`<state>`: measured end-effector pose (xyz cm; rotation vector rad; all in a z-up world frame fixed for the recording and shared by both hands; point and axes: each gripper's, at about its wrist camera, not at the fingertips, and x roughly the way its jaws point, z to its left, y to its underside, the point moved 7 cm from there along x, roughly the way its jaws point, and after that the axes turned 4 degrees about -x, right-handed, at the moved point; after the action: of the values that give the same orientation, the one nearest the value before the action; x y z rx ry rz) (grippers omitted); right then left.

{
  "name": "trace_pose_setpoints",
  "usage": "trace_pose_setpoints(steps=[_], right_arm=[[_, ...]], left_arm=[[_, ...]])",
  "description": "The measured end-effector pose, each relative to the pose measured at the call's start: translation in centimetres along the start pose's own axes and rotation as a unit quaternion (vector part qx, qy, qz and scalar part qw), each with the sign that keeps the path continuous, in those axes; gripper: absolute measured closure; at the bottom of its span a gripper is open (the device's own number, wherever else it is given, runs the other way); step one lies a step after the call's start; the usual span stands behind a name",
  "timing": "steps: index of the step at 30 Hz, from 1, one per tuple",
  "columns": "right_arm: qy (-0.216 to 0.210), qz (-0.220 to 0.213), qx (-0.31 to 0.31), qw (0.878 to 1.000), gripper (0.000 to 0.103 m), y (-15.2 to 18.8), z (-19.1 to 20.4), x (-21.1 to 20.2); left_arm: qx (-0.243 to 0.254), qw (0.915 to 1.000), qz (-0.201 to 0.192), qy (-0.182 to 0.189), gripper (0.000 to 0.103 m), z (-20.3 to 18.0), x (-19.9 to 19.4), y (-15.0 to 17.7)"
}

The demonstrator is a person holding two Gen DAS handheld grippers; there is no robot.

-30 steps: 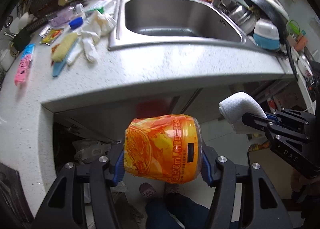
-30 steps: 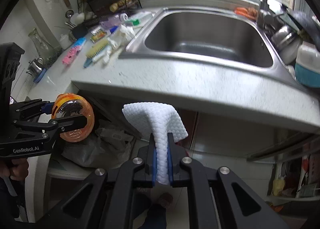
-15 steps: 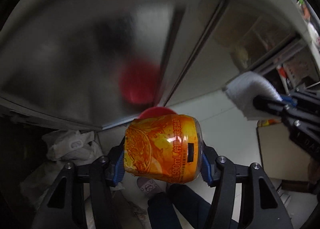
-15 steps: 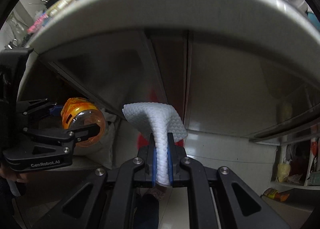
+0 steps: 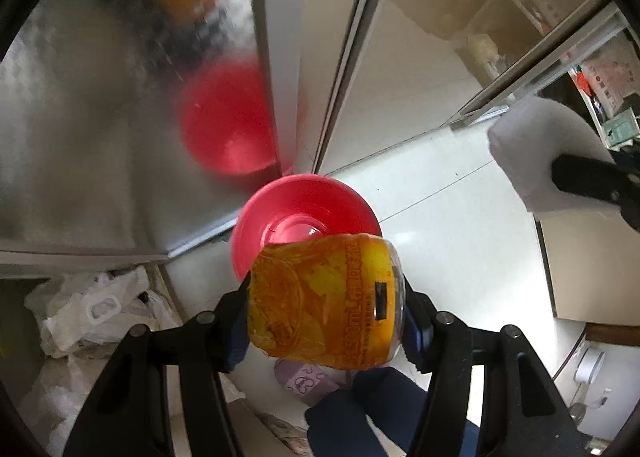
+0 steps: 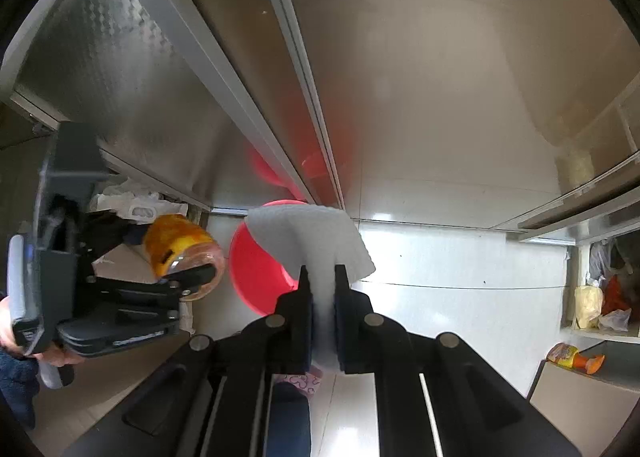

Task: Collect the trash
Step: 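Open the left tool over the red bin while the right tool releases the wipe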

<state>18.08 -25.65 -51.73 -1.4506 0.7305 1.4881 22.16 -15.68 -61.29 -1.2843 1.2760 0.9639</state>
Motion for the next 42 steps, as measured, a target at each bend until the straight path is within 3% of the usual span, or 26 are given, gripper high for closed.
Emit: trace_pose_setpoints(steps=[5, 18, 20, 27, 28, 33, 42], right_arm=[[0.002, 0.005, -0.009, 1.000, 0.095, 0.5, -0.2, 0.0], [0.002, -0.003, -0.016, 1.000, 0.095, 1.0, 1.5, -1.9], [0.003, -0.003, -0.018, 1.000, 0.095, 0.9, 1.4, -2.0], [-0.004, -0.007, -0.026, 1.000, 0.095, 0.7, 1.6, -2.0], [-0.008, -0.006, -0.028, 1.000, 0.095, 0.7, 1.8, -1.8], [-0.021, 0.001, -0.040, 0.999, 0.095, 0.9, 2.9, 0.6], [-0.023, 0.046, -0.050, 0.997, 0.095, 2.9, 3.3, 7.3]], left_arm=[[0.012, 0.9999, -0.001, -0.004, 0.027, -0.3, 0.1, 0.4], [-0.004, 0.9986, -0.026, 0.045, 0.026, 1.1, -2.6, 1.1], [-0.004, 0.9983, -0.036, 0.045, 0.018, 1.3, -3.5, 1.2], [-0.026, 0.9972, -0.062, 0.031, 0.007, 3.2, -6.9, 1.7], [-0.035, 0.9968, -0.064, 0.031, 0.000, 3.8, -7.1, 1.8], [-0.048, 0.9959, -0.076, 0.001, 0.000, 5.9, -7.0, 2.1], [-0.067, 0.9957, -0.061, -0.015, 0.000, 8.1, -4.3, 3.0]])
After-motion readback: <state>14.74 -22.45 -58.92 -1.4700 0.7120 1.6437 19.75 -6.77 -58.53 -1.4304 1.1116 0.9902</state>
